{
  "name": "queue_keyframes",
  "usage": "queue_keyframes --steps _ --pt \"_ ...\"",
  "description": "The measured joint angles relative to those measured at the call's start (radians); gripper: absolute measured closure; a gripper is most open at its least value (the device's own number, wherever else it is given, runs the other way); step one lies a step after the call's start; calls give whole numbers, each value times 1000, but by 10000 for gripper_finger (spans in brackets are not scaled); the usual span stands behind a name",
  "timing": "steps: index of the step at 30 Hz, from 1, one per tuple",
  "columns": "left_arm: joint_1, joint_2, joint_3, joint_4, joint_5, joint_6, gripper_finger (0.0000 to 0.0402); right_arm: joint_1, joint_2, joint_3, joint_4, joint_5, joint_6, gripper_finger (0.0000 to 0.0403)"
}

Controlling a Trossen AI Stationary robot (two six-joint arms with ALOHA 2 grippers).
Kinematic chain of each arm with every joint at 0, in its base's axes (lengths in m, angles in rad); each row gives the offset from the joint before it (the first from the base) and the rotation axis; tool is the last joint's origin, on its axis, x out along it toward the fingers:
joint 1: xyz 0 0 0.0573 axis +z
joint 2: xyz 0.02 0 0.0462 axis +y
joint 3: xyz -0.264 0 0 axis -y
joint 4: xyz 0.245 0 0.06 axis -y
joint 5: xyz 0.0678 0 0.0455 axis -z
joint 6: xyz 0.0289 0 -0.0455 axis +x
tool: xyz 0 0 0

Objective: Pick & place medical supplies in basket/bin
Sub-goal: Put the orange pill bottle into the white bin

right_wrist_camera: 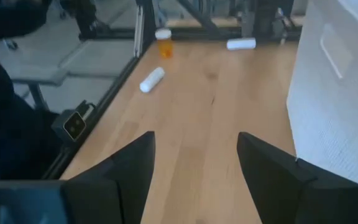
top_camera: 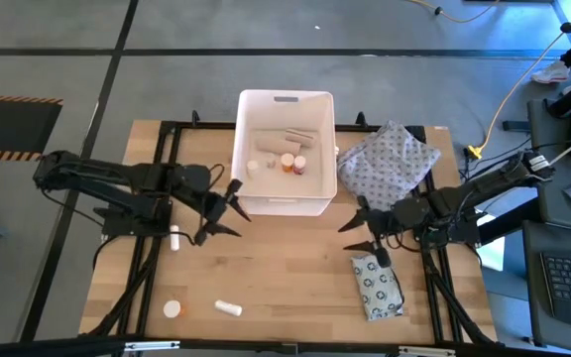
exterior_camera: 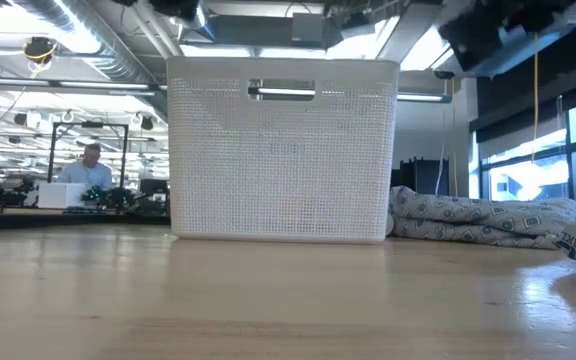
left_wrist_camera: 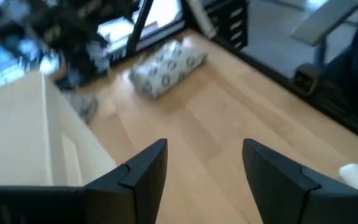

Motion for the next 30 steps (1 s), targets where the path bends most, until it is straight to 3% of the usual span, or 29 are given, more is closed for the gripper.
queue_keyframes --steps 6,16,23,30 --pt "-98 33 51 -112 -143 -217 201 0 -70 -131 179 0 25 173" --pt "-282 33 194 -379 -377 -596 201 0 -82 -140 214 64 -32 173" --pt "-388 61 197 -525 -432 -919 215 -2 -82 -140 216 109 -31 173" --pt "-460 156 197 -553 -323 -1279 219 -2 -69 -140 215 109 -29 173"
